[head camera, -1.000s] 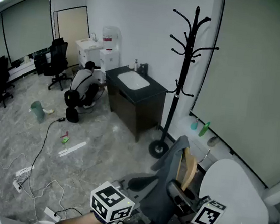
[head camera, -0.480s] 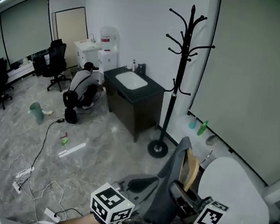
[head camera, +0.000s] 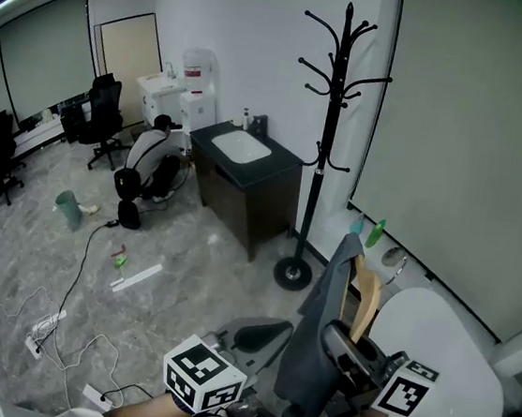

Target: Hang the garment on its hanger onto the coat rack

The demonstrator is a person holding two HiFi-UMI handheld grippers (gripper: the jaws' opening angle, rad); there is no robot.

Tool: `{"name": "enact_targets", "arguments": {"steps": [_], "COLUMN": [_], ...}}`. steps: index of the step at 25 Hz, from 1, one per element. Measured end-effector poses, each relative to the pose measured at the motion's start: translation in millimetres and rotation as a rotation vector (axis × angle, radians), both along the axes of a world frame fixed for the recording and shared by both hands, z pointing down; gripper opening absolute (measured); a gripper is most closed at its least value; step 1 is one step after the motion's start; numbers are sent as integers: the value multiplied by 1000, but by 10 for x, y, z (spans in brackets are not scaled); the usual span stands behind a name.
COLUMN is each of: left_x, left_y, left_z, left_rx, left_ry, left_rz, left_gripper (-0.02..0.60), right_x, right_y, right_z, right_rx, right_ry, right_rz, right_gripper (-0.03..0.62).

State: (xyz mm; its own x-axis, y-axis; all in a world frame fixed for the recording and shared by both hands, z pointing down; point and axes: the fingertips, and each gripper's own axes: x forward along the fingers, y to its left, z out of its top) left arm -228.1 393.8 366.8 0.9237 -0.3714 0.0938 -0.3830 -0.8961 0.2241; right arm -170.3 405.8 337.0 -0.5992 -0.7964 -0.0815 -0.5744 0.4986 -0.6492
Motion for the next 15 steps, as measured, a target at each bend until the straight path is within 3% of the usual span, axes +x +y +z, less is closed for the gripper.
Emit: {"name": "enact_targets", "arguments": {"steps": [6, 15], "left_x": [222, 546], "left_y": [-97, -515], "left_z": [-6, 109], "left_rx": [13, 1], "left_ry": [2, -12], "left_rz": [-32, -13], "left_gripper": [5, 6], "right_x": [204, 534], "right_y": [-90, -578], "right_z": [39, 195], "right_rx": [8, -32], "right_ry": [10, -18], "right_rz": [-23, -16], "right_gripper": [58, 60]}}
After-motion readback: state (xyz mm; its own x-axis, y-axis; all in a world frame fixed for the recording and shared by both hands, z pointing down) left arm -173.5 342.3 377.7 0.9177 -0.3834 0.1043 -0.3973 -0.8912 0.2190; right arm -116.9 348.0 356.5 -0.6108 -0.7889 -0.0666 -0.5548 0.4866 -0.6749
